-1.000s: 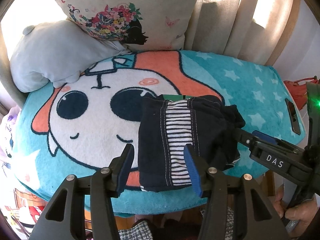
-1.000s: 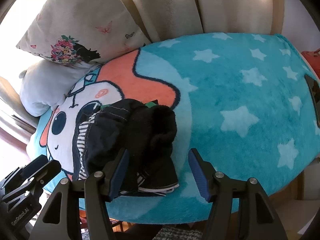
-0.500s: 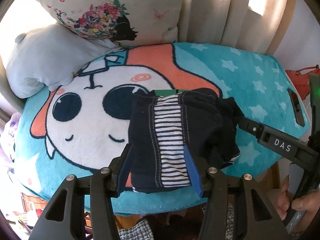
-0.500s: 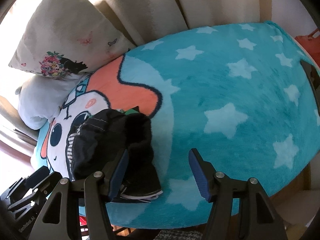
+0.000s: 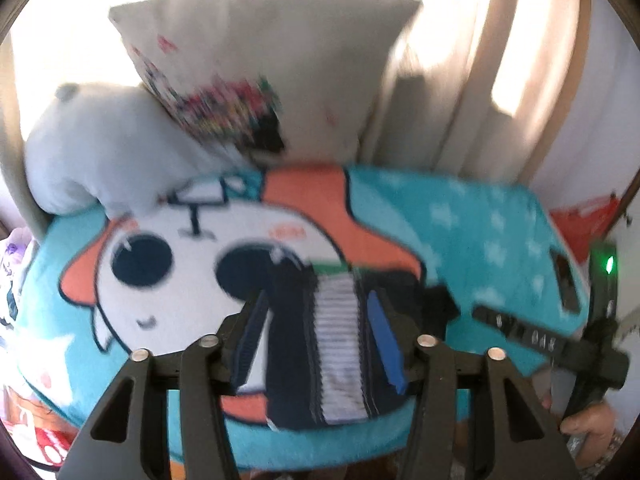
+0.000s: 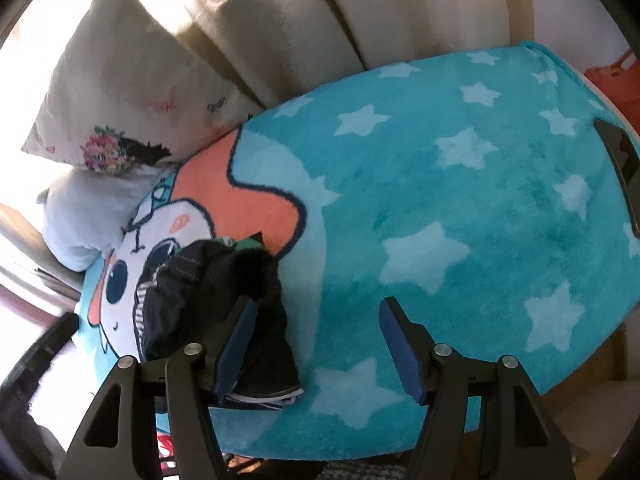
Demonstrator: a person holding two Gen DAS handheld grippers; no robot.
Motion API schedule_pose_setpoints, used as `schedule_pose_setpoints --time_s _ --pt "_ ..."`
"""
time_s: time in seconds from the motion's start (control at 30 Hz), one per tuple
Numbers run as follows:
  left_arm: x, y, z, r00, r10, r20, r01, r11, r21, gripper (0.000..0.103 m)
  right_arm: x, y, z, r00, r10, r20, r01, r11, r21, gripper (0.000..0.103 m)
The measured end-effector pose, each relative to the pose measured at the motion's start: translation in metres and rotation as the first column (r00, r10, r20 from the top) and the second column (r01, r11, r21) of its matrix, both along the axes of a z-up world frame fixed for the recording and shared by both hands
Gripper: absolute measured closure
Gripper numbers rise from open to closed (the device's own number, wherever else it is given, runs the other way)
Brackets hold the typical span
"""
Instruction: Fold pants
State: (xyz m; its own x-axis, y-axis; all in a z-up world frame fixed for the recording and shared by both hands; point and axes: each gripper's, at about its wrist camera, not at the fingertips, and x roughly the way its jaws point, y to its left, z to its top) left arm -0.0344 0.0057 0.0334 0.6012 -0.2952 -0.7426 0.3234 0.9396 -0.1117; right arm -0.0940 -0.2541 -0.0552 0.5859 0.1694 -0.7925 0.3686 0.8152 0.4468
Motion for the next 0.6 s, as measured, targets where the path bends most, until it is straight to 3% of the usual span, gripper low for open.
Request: schedule_pose_setpoints --time_s 0.03,0.07,0.23,0.4,0.53,0.6 --pt "0.004 0.005 0.006 1.000 0.014 0.016 -0.014 1.000 -0.006 0.025 0.000 -0.001 0.000 1.000 0.007 0.009 -0.007 1.000 0.008 0.032" --pt "0.009 0.010 0.011 0.999 0.028 0.029 -0.028 1.000 -0.006 0.022 0.000 -0.002 0.000 1.000 0.015 0.016 -0.015 1.000 0.016 0.031" --pt "0.031 0.027 0.012 0.999 0.035 -0.040 -0.036 0.999 -0.016 0.022 0.010 0.004 -0.009 0.994 0.101 0.039 -0.104 0.991 0.085 0.028" --pt "0.048 0.046 -0.042 0.957 0.013 -0.288 -0.058 0.987 -0.150 0.022 0.025 0.015 -0.029 0.984 0.169 0.062 -0.179 0.963 0.202 0.025" --pt "0.064 0.047 -0.079 0.920 -0.027 -0.390 -0.054 0.979 -0.195 0.022 0.044 0.020 -0.046 0.984 0.170 0.052 -0.178 0.950 0.256 0.021" --pt "0.075 0.043 -0.096 0.903 -0.064 -0.424 -0.039 0.972 -0.231 0.022 0.050 0.021 -0.049 0.986 0.151 0.066 -0.163 0.947 0.275 0.013"
